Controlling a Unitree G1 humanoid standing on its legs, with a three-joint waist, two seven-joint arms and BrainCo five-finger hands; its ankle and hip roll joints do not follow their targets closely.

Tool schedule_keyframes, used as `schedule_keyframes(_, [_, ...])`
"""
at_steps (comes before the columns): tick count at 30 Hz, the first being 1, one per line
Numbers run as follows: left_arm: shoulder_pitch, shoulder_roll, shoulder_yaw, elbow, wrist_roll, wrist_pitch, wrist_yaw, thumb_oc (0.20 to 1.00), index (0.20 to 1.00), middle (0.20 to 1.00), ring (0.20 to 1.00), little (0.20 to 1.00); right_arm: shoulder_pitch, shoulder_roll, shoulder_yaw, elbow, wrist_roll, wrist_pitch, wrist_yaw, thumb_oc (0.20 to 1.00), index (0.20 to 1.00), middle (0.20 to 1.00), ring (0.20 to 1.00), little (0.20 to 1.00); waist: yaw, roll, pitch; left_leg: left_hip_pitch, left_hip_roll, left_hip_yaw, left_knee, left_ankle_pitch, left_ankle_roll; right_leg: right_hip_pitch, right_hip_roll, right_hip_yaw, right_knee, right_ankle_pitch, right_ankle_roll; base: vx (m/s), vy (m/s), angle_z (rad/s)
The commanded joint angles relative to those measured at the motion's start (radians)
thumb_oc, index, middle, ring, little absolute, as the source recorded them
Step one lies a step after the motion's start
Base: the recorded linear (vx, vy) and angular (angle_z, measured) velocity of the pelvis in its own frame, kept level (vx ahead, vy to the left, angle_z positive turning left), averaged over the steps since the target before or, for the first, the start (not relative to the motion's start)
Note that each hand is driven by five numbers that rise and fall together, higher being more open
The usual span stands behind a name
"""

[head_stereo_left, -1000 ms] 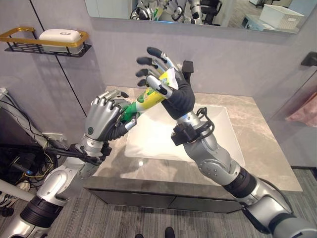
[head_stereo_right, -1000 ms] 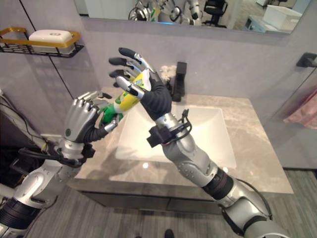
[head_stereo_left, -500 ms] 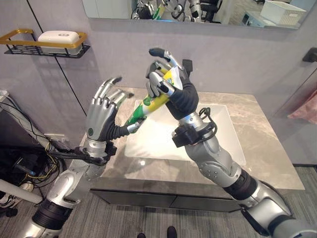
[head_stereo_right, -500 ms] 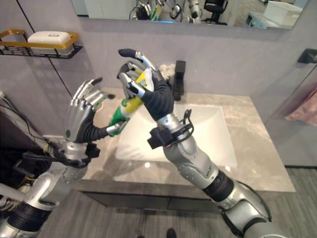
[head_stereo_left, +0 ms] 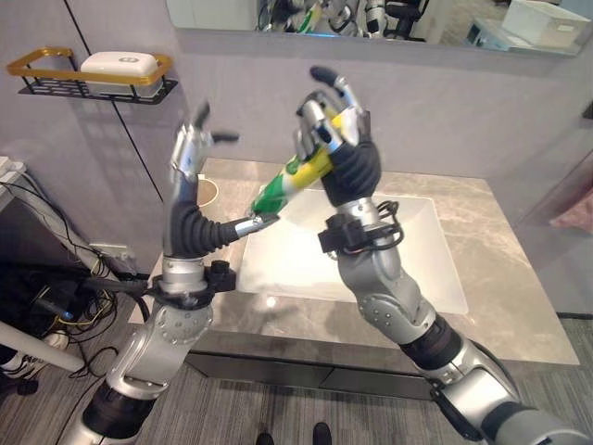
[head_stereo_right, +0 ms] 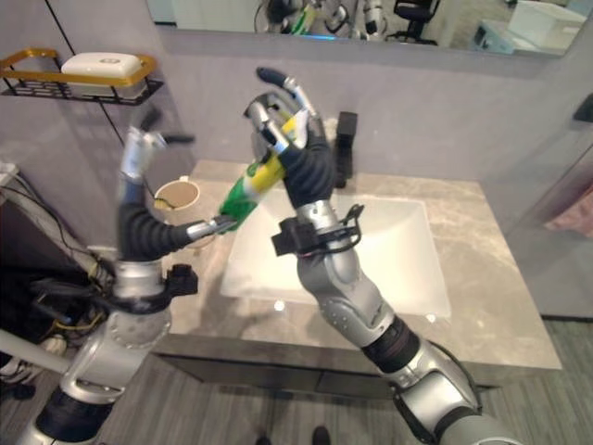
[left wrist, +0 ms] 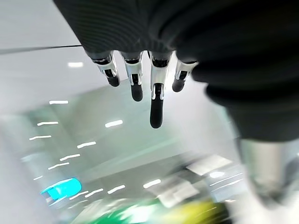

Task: Put brush and paste in cup on sink, flatten towel.

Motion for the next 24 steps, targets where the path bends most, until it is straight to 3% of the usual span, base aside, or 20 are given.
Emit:
schedule_keyframes(1, [-0.034, 0.07, 0.025, 0.08, 0.006, 0.0, 0.064, 1.0, 1.0, 1.0, 1.0, 1.0, -0.117, 0.06, -0.082, -0.039, -0.053, -0.088, -0.011, 0.2, 0.2, 0.2, 0.2, 0.2, 0.011, -0.058, -0.043, -0.005, 0.059, -0.049, 0.006, -0.019, -0.061, 0.011, -0.157, 0.001, 0.005, -0.013, 0.13, 0.0, 0.0, 0.0])
schedule_keyframes(3, [-0.004, 0.078, 0.056, 0.056, 0.011, -0.005, 0.065, 1.0, 1.0, 1.0, 1.0, 1.0, -0.127, 0.049, -0.093, -0.041, -0.061, -0.091, -0.013, 0.2, 0.2, 0.2, 0.2, 0.2, 0.016, -0.058, -0.041, -0.01, 0.057, -0.055, 0.006, -0.017, -0.061, 0.012, -0.159, -0.006, 0.006, -0.015, 0.128, -0.02, -0.002, 0.06])
schedule_keyframes(8, [0.236, 0.132, 0.271, -0.046, 0.003, -0.079, 0.117, 1.0, 1.0, 1.0, 1.0, 1.0, -0.263, -0.005, -0.162, 0.019, -0.113, -0.105, -0.071, 0.2, 0.2, 0.2, 0.2, 0.2, 0.093, -0.072, -0.031, -0.033, 0.046, -0.097, 0.006, -0.011, -0.063, 0.016, -0.166, -0.041, 0.003, -0.018, 0.124, 0.02, -0.013, 0.21])
schedule_keyframes(9, [0.244, 0.133, 0.279, -0.051, 0.001, -0.08, 0.116, 1.0, 1.0, 1.0, 1.0, 1.0, -0.267, -0.001, -0.159, 0.022, -0.113, -0.106, -0.072, 0.2, 0.2, 0.2, 0.2, 0.2, 0.088, -0.072, -0.031, -0.034, 0.046, -0.098, 0.006, -0.01, -0.063, 0.016, -0.167, -0.042, 0.003, -0.019, 0.124, 0.02, -0.013, 0.28])
schedule_keyframes(12, [0.347, 0.114, 0.35, -0.051, -0.09, -0.126, 0.141, 1.0, 1.0, 1.0, 1.0, 1.0, -0.316, -0.032, -0.175, 0.057, -0.143, -0.097, -0.103, 0.2, 0.2, 0.2, 0.2, 0.2, 0.127, -0.077, -0.027, -0.045, 0.04, -0.118, 0.006, -0.004, -0.061, 0.017, -0.17, -0.058, 0.001, -0.02, 0.123, 0.0, -0.007, 0.18])
schedule_keyframes(14, [0.441, 0.097, 0.402, 0.01, -0.239, -0.174, 0.103, 1.0, 1.0, 1.0, 1.0, 1.0, -0.371, -0.073, -0.175, 0.105, -0.18, -0.083, -0.12, 0.2, 0.2, 0.2, 0.2, 0.2, 0.171, -0.082, -0.019, -0.063, 0.032, -0.141, 0.006, 0.005, -0.062, 0.016, -0.174, -0.077, 0.001, -0.022, 0.121, -0.01, -0.015, 0.28])
schedule_keyframes(20, [0.554, 0.067, 0.408, 0.15, -0.393, -0.176, -0.01, 1.0, 1.0, 1.0, 1.0, 1.0, -0.408, -0.137, -0.172, 0.156, -0.198, -0.052, -0.105, 0.2, 0.2, 0.2, 0.2, 0.2, 0.225, -0.089, -0.009, -0.081, 0.024, -0.18, 0.006, 0.015, -0.061, 0.021, -0.179, -0.111, 0.001, -0.026, 0.123, 0.0, -0.008, 0.23])
schedule_keyframes(22, [0.554, 0.067, 0.408, 0.15, -0.393, -0.176, -0.01, 1.0, 1.0, 1.0, 1.0, 1.0, -0.408, -0.137, -0.172, 0.156, -0.198, -0.052, -0.105, 0.2, 0.2, 0.2, 0.2, 0.2, 0.224, -0.088, -0.009, -0.081, 0.024, -0.181, 0.006, 0.015, -0.061, 0.021, -0.18, -0.112, 0.001, -0.027, 0.123, -0.01, -0.01, 0.23])
schedule_keyframes(24, [0.588, 0.043, 0.333, 0.297, -0.49, -0.151, -0.099, 1.0, 1.0, 1.0, 1.0, 1.0, -0.403, -0.199, -0.182, 0.187, -0.184, -0.035, -0.096, 0.2, 0.2, 0.2, 0.2, 0.2, 0.252, -0.094, 0.007, -0.103, 0.014, -0.218, 0.008, 0.026, -0.062, 0.027, -0.186, -0.148, 0.001, -0.03, 0.126, -0.03, -0.025, 0.32])
